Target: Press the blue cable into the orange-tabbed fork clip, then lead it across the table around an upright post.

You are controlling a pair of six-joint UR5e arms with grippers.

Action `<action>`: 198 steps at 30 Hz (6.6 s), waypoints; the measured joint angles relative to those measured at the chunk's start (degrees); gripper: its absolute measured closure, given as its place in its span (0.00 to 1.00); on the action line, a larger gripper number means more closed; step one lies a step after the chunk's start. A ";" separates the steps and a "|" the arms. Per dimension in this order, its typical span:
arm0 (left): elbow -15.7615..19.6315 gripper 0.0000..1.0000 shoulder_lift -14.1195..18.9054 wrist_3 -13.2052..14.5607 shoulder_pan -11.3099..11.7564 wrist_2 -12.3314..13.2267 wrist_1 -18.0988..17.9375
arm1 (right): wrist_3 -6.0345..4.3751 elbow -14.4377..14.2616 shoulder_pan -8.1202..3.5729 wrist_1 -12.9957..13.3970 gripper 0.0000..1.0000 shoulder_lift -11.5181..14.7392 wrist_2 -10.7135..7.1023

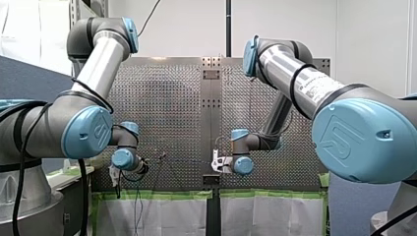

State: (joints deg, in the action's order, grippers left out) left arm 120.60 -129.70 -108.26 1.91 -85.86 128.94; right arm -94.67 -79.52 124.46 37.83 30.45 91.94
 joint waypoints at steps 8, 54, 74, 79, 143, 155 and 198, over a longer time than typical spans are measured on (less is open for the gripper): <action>0.96 0.00 4.03 -0.46 -0.48 0.46 0.54 | 0.00 0.01 -0.01 0.05 0.98 -0.02 0.00; 2.69 0.00 4.70 1.33 -4.86 3.12 -0.70 | -0.02 0.01 -0.02 0.12 0.98 -0.15 -0.07; 2.64 0.00 4.71 3.39 -5.49 3.48 -0.83 | 0.00 0.00 -0.02 0.16 0.98 -0.27 -0.19; 2.58 0.00 4.72 6.49 -5.84 4.55 -0.72 | 0.00 0.00 -0.02 0.03 0.98 -0.30 -0.26; -7.29 0.00 -1.88 5.72 -15.95 -12.76 -2.19 | 0.00 0.01 -0.01 0.45 0.98 -0.78 -0.40; -12.22 0.00 -6.68 6.64 -17.19 -15.56 -0.70 | 0.01 0.02 -0.01 0.43 0.98 -0.85 -0.53; -17.50 0.75 -4.33 15.07 -18.92 -21.03 8.29 | 0.00 0.01 -0.01 0.42 0.98 -1.37 -0.53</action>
State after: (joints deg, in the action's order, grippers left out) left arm 103.09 -134.03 -93.19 -17.01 -106.89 137.23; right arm -94.67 -79.51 124.45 38.25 29.08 91.41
